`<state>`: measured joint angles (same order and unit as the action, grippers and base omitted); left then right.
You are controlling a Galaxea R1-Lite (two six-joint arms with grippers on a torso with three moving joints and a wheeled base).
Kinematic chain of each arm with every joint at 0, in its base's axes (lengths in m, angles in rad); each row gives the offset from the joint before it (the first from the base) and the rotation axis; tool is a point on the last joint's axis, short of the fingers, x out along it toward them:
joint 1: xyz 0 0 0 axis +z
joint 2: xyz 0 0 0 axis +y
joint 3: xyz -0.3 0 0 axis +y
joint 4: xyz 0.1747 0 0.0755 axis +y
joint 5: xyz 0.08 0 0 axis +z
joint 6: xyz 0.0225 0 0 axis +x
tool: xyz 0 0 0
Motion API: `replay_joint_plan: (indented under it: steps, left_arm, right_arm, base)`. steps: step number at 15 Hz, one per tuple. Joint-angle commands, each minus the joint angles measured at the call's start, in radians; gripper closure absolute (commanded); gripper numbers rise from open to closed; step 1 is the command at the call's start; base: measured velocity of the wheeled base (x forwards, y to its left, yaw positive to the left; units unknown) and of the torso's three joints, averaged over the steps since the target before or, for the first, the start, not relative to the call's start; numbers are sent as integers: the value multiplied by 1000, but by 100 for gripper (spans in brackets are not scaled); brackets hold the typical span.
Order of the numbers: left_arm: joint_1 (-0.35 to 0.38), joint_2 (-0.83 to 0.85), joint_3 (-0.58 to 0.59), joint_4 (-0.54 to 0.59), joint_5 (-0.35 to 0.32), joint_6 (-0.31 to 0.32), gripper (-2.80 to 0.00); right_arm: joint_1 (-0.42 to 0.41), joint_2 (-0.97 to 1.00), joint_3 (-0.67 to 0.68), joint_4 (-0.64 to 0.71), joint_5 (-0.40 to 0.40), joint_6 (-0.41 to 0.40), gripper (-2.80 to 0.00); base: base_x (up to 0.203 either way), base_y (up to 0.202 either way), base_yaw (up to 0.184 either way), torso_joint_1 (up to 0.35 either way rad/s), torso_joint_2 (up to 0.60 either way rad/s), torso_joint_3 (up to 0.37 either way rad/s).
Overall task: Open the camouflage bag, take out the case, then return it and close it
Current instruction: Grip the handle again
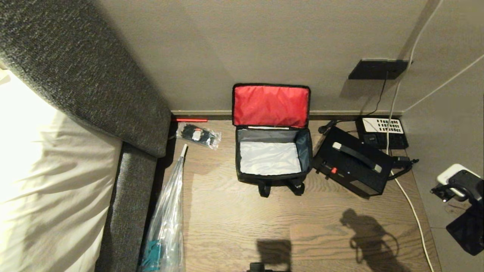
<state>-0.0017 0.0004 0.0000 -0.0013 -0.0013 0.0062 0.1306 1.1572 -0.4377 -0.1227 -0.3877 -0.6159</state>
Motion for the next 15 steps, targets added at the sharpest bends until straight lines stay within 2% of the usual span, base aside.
replay_joint_plan:
  steps: [1, 2, 6, 9, 10, 11, 12, 13, 15]
  left_arm:
    - [0, 0, 0, 0, 0, 0, 0]
    - [0, 0, 0, 0, 0, 0, 0]
    - [0, 0, 0, 0, 0, 0, 0]
    - [0, 0, 0, 0, 0, 0, 0]
    - [0, 0, 0, 0, 0, 0, 0]
    - [0, 0, 0, 0, 0, 0, 0]
    - [0, 0, 0, 0, 0, 0, 0]
    - [0, 0, 0, 0, 0, 0, 0]
    - [0, 0, 0, 0, 0, 0, 0]
  right_arm:
    - [2, 49, -13, -5, -6, -43, 0]
    - [3, 99, -30, -2, -15, -83, -280]
    - [3, 384, -133, 18, -71, -137, -280]
    - [2, 623, -369, 7, -186, -155, -280]
    - [1, 703, -431, -38, -219, -160, -280]
    - [0, 776, -469, -127, -241, -170, -280]
    - [-2, 830, -486, -279, -255, -192, -280]
    - [-5, 886, -492, -466, -265, -242, -280]
    - [-17, 986, -486, -790, -274, -407, -280]
  base:
    - [0, 0, 0, 0, 0, 0]
    - [0, 0, 0, 0, 0, 0]
    - [0, 0, 0, 0, 0, 0]
    - [0, 0, 0, 0, 0, 0]
    - [0, 0, 0, 0, 0, 0]
    - [0, 0, 0, 0, 0, 0]
    - [0, 0, 0, 0, 0, 0]
    - [0, 0, 0, 0, 0, 0]
    - [0, 0, 0, 0, 0, 0]
